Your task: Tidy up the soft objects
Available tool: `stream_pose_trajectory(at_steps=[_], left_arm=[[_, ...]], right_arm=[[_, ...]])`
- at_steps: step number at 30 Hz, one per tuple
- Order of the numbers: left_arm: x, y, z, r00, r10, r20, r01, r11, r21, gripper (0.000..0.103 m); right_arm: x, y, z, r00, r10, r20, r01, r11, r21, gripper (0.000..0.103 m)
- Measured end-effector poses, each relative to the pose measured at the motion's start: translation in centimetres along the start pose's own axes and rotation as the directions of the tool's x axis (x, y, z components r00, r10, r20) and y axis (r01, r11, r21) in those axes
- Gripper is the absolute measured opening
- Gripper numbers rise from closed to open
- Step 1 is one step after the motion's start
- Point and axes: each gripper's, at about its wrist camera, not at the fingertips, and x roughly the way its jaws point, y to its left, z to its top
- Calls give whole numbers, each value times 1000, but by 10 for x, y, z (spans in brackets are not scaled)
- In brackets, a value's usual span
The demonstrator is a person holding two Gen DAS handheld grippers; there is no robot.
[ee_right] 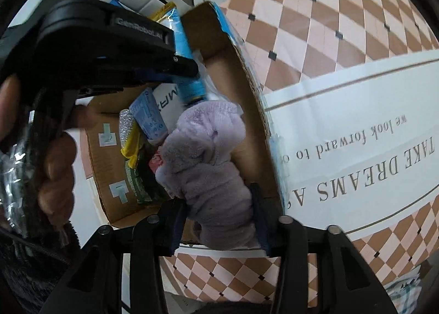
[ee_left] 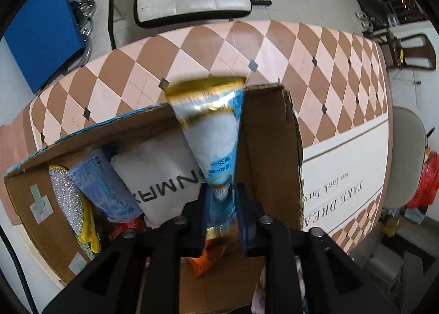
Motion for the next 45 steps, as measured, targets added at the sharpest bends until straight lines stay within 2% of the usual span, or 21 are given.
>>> stream_pose_trajectory(at_steps=[4,7,12,16,20,21,27,31,33,34,35,38,42,45], left_arm=[[-7,-2,-4,1000,16,25,-17,1000,21,43],[-15,-1,-9,999,24,48,-26,999,33,55],[-34,5,-27,994,22,103,-25,999,27,56],[-51,15,-55,982,40,183,-40,999,-3,58],[-64,28,-92,956,105,273,-93,994,-57,58],[-68,33,-105,945,130,300,-110,991,-82,58],[-74,52,-158,901,220,373,-167,972,-168,58],[-74,61,-183,893,237,383,-168,964,-206,58],[-73,63,-193,889,248,386,-172,960,-221,71],[-73,63,-197,884,257,391,-178,957,-227,85],[-72,63,-200,880,264,395,-183,955,-231,91],[-71,63,-208,875,276,399,-188,951,-245,96],[-73,62,-216,863,297,408,-200,943,-265,97],[-78,59,-221,853,309,420,-206,940,-273,97]], right_arm=[[2,-3,0,1000,-11,2,11,1000,21,69],[-1,-2,-1,1000,-18,10,18,1000,22,71],[-9,-1,-3,997,-74,35,74,997,4,71],[-18,3,-5,988,-136,70,138,990,-22,71],[-22,9,-14,976,-196,99,203,977,-64,71],[-22,10,-16,972,-209,104,217,974,-72,71],[-27,23,-34,950,-269,157,291,947,-134,71],[-26,31,-46,940,-292,178,322,932,-169,71],[-25,34,-50,937,-299,183,331,927,-179,72],[-25,35,-52,935,-300,189,333,925,-181,78],[-26,36,-54,932,-304,200,340,922,-185,85],[-27,41,-57,924,-313,222,356,915,-191,97],[-34,44,-60,915,-319,246,370,907,-201,103],[-40,46,-62,903,-330,275,389,899,-200,103]])
